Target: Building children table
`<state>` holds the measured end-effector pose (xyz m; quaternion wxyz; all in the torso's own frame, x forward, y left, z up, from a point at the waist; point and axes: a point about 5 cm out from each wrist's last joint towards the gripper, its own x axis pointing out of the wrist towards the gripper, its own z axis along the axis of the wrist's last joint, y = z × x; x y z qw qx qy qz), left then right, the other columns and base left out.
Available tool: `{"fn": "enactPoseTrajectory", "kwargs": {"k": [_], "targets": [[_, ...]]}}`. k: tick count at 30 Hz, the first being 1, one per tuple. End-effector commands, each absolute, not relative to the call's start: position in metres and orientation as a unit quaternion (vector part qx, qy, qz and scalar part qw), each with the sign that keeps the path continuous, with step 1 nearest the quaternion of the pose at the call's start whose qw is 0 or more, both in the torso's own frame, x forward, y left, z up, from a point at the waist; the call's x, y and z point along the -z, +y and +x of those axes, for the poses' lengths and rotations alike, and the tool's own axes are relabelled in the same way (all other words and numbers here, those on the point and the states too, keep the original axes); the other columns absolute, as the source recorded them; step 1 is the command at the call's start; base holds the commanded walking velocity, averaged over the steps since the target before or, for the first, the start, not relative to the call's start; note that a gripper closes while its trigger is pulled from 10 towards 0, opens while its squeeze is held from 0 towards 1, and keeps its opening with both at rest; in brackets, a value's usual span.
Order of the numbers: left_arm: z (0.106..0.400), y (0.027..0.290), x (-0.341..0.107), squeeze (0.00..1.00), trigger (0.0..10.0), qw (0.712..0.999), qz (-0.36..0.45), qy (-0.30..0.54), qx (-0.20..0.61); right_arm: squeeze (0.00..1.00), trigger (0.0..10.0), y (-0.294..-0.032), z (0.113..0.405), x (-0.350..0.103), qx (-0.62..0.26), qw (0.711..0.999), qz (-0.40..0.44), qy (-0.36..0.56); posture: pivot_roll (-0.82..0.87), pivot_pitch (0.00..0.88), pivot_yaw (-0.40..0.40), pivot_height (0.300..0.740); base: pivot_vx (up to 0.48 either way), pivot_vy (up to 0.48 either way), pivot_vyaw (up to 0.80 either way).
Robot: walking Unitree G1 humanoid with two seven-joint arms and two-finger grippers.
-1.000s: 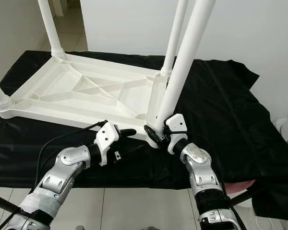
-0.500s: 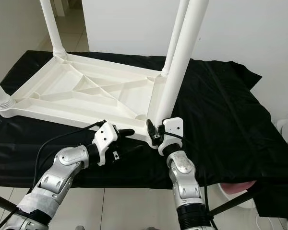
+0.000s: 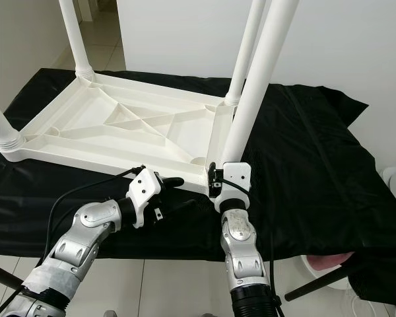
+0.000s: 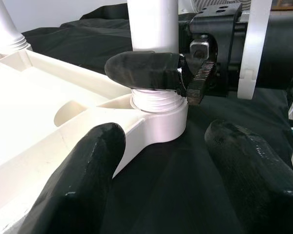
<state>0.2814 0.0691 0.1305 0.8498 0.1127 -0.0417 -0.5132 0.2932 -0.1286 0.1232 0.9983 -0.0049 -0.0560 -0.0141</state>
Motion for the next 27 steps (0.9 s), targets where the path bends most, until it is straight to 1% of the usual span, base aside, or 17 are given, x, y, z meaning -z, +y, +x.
{"fn": "enactPoseTrajectory", "kwargs": {"k": [1, 2, 4, 7, 8, 9, 11, 12, 13, 15, 18, 19, 20, 23, 24, 26, 27], "targets": [[0.284, 0.070, -0.134, 0.00, 10.0, 0.864, 0.112, -0.049, 0.489, 1.00, 10.0, -0.131, 0.291, -0.121, 0.011, 0.998, 0.006, -0.053, -0.02, 0.000, -0.066, 0.740, 0.000, 0.000, 0.00], [0.284, 0.070, -0.134, 0.00, 10.0, 0.864, 0.112, -0.049, 0.489, 1.00, 10.0, -0.131, 0.291, -0.121, 0.011, 0.998, 0.006, -0.053, -0.02, 0.000, -0.066, 0.740, 0.000, 0.000, 0.00], [0.283, 0.069, -0.134, 0.00, 10.0, 0.863, 0.112, -0.049, 0.490, 1.00, 10.0, -0.126, 0.291, -0.125, -0.040, 0.997, 0.003, -0.064, -0.03, 0.000, -0.066, 0.740, 0.000, 0.000, 0.00], [0.283, 0.068, -0.134, 0.00, 10.0, 0.863, 0.112, -0.049, 0.491, 1.00, 10.0, -0.126, 0.291, -0.126, -0.056, 0.996, 0.004, -0.064, -0.03, 0.000, -0.065, 0.740, 0.000, 0.000, 0.00], [0.282, 0.068, -0.134, 0.00, 10.0, 0.862, 0.111, -0.048, 0.493, 0.00, 10.0, -0.127, 0.292, -0.128, -0.089, 0.994, -0.011, -0.068, -0.03, 0.000, -0.065, 0.740, 0.000, 0.000, 0.00], [0.282, 0.068, -0.134, 0.00, 10.0, 0.862, 0.111, -0.048, 0.493, 0.00, 10.0, -0.127, 0.292, -0.128, -0.089, 0.994, -0.011, -0.068, -0.03, 0.000, -0.065, 0.740, 0.000, 0.000, 0.00], [0.280, 0.066, -0.133, 0.00, 10.0, 0.860, 0.109, -0.048, 0.496, 0.00, 10.0, -0.135, 0.296, -0.129, -0.155, 0.985, -0.034, -0.063, -0.03, 0.000, -0.062, 0.740, 0.000, 0.000, 0.00], [0.280, 0.065, -0.133, 0.00, 10.0, 0.859, 0.109, -0.048, 0.497, 0.00, 10.0, -0.138, 0.297, -0.130, -0.176, 0.981, -0.046, -0.063, -0.03, 0.000, -0.062, 0.740, 0.000, 0.000, 0.00], [0.280, 0.065, -0.133, 0.00, 10.0, 0.859, 0.109, -0.048, 0.497, 0.00, 10.0, -0.138, 0.297, -0.130, -0.176, 0.981, -0.046, -0.063, -0.03, 0.000, -0.062, 0.740, 0.000, 0.000, 0.00], [0.278, 0.064, -0.132, 0.00, 10.0, 0.858, 0.107, -0.046, 0.499, 0.00, 10.0, -0.149, 0.305, -0.135, -0.227, 0.970, -0.062, -0.061, -0.03, 0.000, -0.060, 0.740, 0.000, 0.000, 0.00], [0.278, 0.064, -0.132, 0.00, 10.0, 0.858, 0.107, -0.046, 0.500, 0.00, 10.0, -0.152, 0.307, -0.137, -0.245, 0.965, -0.068, -0.061, -0.03, 0.000, -0.057, 0.740, 0.000, 0.000, 0.00], [0.277, 0.063, -0.131, 0.00, 10.0, 0.858, 0.106, -0.045, 0.501, 0.00, 10.0, -0.155, 0.311, -0.139, -0.275, 0.957, -0.077, -0.059, -0.03, 0.000, -0.056, 0.740, 0.000, 0.000, 0.00], [0.277, 0.063, -0.131, 0.00, 10.0, 0.858, 0.106, -0.045, 0.501, 0.00, 10.0, -0.155, 0.311, -0.139, -0.275, 0.957, -0.077, -0.059, -0.03, 0.000, -0.056, 0.740, 0.000, 0.000, 0.00], [0.275, 0.061, -0.131, 0.00, 10.0, 0.856, 0.103, -0.045, 0.505, 0.00, 10.0, -0.156, 0.318, -0.138, -0.333, 0.938, -0.086, -0.040, -0.03, 0.000, -0.052, 0.740, 0.000, 0.000, 0.00], [0.275, 0.061, -0.131, 0.00, 10.0, 0.856, 0.103, -0.045, 0.505, 0.00, 10.0, -0.156, 0.318, -0.138, -0.333, 0.938, -0.086, -0.040, -0.03, 0.000, -0.052, 0.740, 0.000, 0.000, 0.00], [0.274, 0.060, -0.131, 0.00, 10.0, 0.855, 0.102, -0.045, 0.507, 0.00, 10.0, -0.154, 0.318, -0.132, -0.368, 0.925, -0.091, -0.021, -0.03, 0.000, -0.048, 0.740, 0.000, 0.000, 0.00], [0.274, 0.060, -0.131, 0.00, 10.0, 0.855, 0.102, -0.045, 0.507, 0.00, 10.0, -0.154, 0.318, -0.132, -0.368, 0.925, -0.091, -0.021, -0.03, 0.000, -0.048, 0.740, 0.000, 0.000, 0.00]]}}
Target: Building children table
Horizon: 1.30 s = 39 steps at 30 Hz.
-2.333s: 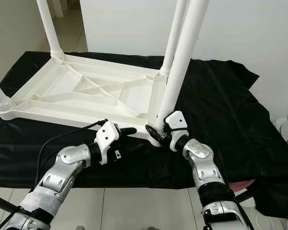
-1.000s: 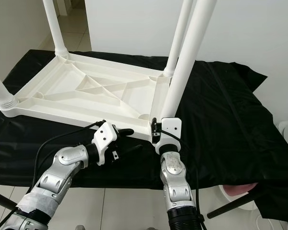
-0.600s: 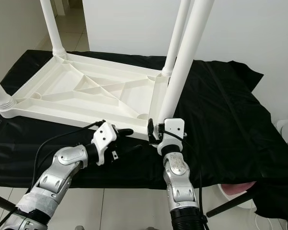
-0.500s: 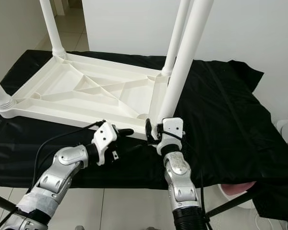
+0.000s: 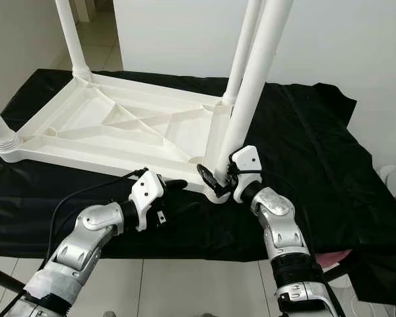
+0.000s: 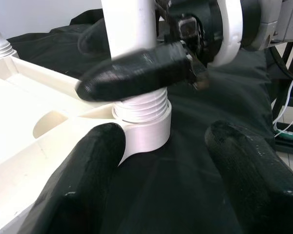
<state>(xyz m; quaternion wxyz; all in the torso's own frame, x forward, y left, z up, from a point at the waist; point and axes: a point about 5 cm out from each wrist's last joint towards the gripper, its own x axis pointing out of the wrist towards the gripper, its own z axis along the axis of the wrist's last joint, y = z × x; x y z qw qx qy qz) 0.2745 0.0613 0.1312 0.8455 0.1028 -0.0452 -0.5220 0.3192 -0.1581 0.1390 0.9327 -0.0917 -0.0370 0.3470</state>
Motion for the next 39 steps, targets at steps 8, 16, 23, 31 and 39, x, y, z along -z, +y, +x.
{"fn": "enactPoseTrajectory", "kwargs": {"k": [8, 16, 23, 31, 39], "targets": [[0.274, 0.059, -0.132, 0.00, 10.0, 0.854, 0.101, -0.044, 0.508, 0.00, 0.0, -0.155, 0.319, -0.120, -0.395, 0.913, -0.096, 0.002, -0.04, 0.000, -0.042, 0.740, 0.000, 0.000, 0.00], [0.274, 0.060, -0.134, 0.00, 10.0, 0.853, 0.101, -0.044, 0.510, 0.00, 0.0, -0.161, 0.317, -0.115, -0.395, 0.915, -0.088, 0.007, -0.05, 0.000, -0.036, 0.740, 0.000, 0.000, 0.00], [0.274, 0.059, -0.134, 0.00, 10.0, 0.851, 0.100, -0.042, 0.513, 0.00, 10.0, -0.157, 0.316, -0.117, -0.328, 0.942, -0.059, -0.025, -0.05, 0.000, -0.034, 0.740, 0.000, 0.000, 0.00], [0.274, 0.060, -0.134, 0.00, 10.0, 0.852, 0.100, -0.041, 0.512, 0.00, 10.0, -0.148, 0.310, -0.122, -0.272, 0.960, -0.039, -0.051, -0.05, 0.000, -0.036, 0.740, 0.000, 0.000, 0.00], [0.273, 0.060, -0.133, 0.00, 10.0, 0.853, 0.098, -0.038, 0.511, 0.00, 10.0, -0.131, 0.298, -0.124, -0.188, 0.980, -0.027, -0.061, -0.05, 0.000, -0.045, 0.740, 0.000, 0.000, 0.00]]}}
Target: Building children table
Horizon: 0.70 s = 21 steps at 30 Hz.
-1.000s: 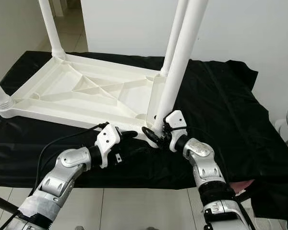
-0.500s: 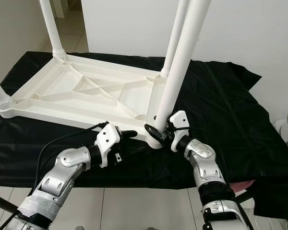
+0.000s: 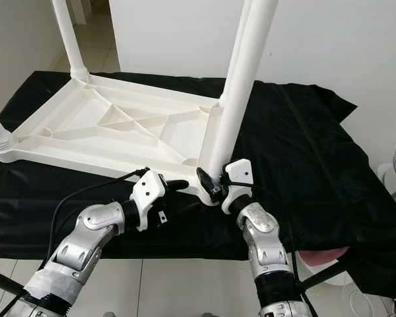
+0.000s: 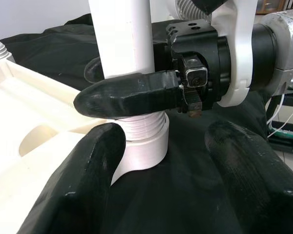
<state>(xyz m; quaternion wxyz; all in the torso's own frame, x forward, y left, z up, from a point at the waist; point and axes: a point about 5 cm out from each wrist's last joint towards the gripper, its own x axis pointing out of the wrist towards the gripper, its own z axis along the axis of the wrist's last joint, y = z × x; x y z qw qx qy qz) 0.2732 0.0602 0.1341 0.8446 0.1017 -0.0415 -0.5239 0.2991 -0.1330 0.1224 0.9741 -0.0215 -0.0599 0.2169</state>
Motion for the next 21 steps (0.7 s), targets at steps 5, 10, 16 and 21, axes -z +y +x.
{"fn": "enactPoseTrajectory", "kwargs": {"k": [5, 10, 16, 21], "targets": [[0.273, 0.061, -0.133, 0.00, 10.0, 0.854, 0.098, -0.038, 0.509, 0.00, 10.0, -0.127, 0.293, -0.125, -0.139, 0.988, -0.016, -0.061, -0.05, 0.000, -0.048, 0.740, 0.000, 0.000, 0.00], [0.271, 0.061, -0.133, 0.00, 10.0, 0.855, 0.098, -0.037, 0.508, 0.00, 10.0, -0.118, 0.287, -0.129, -0.096, 0.993, -0.015, -0.068, -0.04, 0.000, -0.051, 0.740, 0.000, 0.000, 0.00], [0.272, 0.062, -0.134, 0.00, 10.0, 0.857, 0.096, -0.038, 0.505, 0.96, 10.0, -0.109, 0.281, -0.129, -0.094, 0.993, -0.017, -0.064, -0.04, 0.000, -0.053, 0.740, 0.000, 0.000, 0.00], [0.272, 0.062, -0.134, 0.00, 10.0, 0.857, 0.096, -0.037, 0.505, 1.00, 10.0, -0.110, 0.281, -0.131, -0.094, 0.994, -0.010, -0.063, -0.04, 0.003, -0.054, 0.740, 0.000, 0.000, 0.00]]}}
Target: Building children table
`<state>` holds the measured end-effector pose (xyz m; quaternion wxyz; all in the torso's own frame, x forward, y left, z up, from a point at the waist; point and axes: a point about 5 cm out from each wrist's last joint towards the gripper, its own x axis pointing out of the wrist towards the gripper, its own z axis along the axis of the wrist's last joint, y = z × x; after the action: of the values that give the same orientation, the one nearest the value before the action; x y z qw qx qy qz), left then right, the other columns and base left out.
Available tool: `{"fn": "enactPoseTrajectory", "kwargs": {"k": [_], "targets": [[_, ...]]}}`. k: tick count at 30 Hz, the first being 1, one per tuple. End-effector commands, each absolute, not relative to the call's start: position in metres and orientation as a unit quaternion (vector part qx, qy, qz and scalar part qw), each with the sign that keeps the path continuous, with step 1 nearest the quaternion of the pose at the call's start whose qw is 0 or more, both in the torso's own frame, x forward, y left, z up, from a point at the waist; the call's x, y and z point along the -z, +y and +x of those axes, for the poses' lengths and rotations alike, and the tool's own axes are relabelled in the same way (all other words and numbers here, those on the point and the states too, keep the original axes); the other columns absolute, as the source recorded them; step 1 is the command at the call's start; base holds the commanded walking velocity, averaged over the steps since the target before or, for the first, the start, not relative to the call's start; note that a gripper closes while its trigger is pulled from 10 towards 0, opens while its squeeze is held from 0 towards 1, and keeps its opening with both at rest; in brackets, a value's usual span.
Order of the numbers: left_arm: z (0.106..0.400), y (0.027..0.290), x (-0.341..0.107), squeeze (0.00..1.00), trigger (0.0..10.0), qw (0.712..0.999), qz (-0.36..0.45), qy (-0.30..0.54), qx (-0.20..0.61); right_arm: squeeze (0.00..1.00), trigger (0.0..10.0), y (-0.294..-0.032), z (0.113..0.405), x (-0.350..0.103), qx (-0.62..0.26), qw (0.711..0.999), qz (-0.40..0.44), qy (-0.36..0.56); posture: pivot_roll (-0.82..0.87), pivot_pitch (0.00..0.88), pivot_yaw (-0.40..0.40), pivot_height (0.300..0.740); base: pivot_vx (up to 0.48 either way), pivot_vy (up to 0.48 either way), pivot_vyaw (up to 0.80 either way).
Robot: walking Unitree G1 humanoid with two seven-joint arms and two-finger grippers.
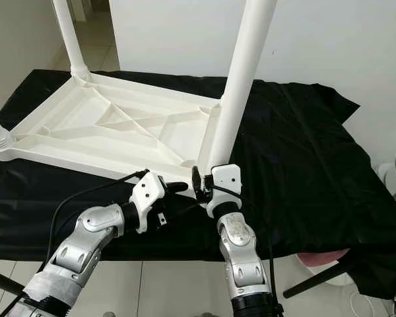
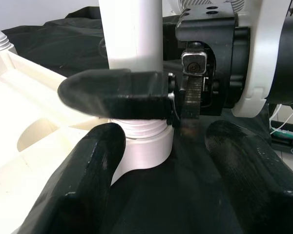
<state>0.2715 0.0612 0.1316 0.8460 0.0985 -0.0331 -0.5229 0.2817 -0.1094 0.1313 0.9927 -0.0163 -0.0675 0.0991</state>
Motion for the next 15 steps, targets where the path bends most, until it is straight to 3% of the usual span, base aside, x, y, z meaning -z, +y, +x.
{"fn": "enactPoseTrajectory", "kwargs": {"k": [1, 2, 3, 4, 5, 15], "targets": [[0.270, 0.062, -0.133, 0.00, 10.0, 0.857, 0.096, -0.036, 0.505, 1.00, 10.0, -0.112, 0.283, -0.133, -0.104, 0.992, -0.008, -0.065, -0.03, 0.008, -0.058, 0.740, 0.000, 0.000, 0.00], [0.269, 0.062, -0.133, 0.00, 10.0, 0.857, 0.096, -0.036, 0.505, 1.00, 10.0, -0.115, 0.286, -0.134, -0.113, 0.991, -0.009, -0.066, -0.03, 0.008, -0.059, 0.740, 0.000, 0.000, 0.00], [0.269, 0.062, -0.133, 0.00, 10.0, 0.858, 0.095, -0.035, 0.504, 0.24, 10.0, -0.116, 0.288, -0.135, -0.128, 0.990, -0.006, -0.064, -0.03, 0.009, -0.061, 0.740, 0.000, 0.000, 0.00], [0.269, 0.062, -0.133, 0.00, 10.0, 0.858, 0.095, -0.035, 0.504, 0.24, 10.0, -0.116, 0.288, -0.135, -0.128, 0.990, -0.006, -0.064, -0.03, 0.009, -0.061, 0.740, 0.000, 0.000, 0.00], [0.269, 0.062, -0.133, 0.00, 10.0, 0.858, 0.095, -0.035, 0.503, 0.00, 10.0, -0.115, 0.291, -0.136, -0.156, 0.986, -0.017, -0.061, -0.02, 0.009, -0.063, 0.740, 0.000, 0.000, 0.00], [0.268, 0.066, -0.133, 0.00, 10.0, 0.864, 0.097, -0.035, 0.493, 0.00, 10.0, -0.120, 0.298, -0.134, -0.208, 0.976, -0.030, -0.049, 0.01, 0.005, -0.076, 0.740, 0.000, 0.000, 0.00]]}}
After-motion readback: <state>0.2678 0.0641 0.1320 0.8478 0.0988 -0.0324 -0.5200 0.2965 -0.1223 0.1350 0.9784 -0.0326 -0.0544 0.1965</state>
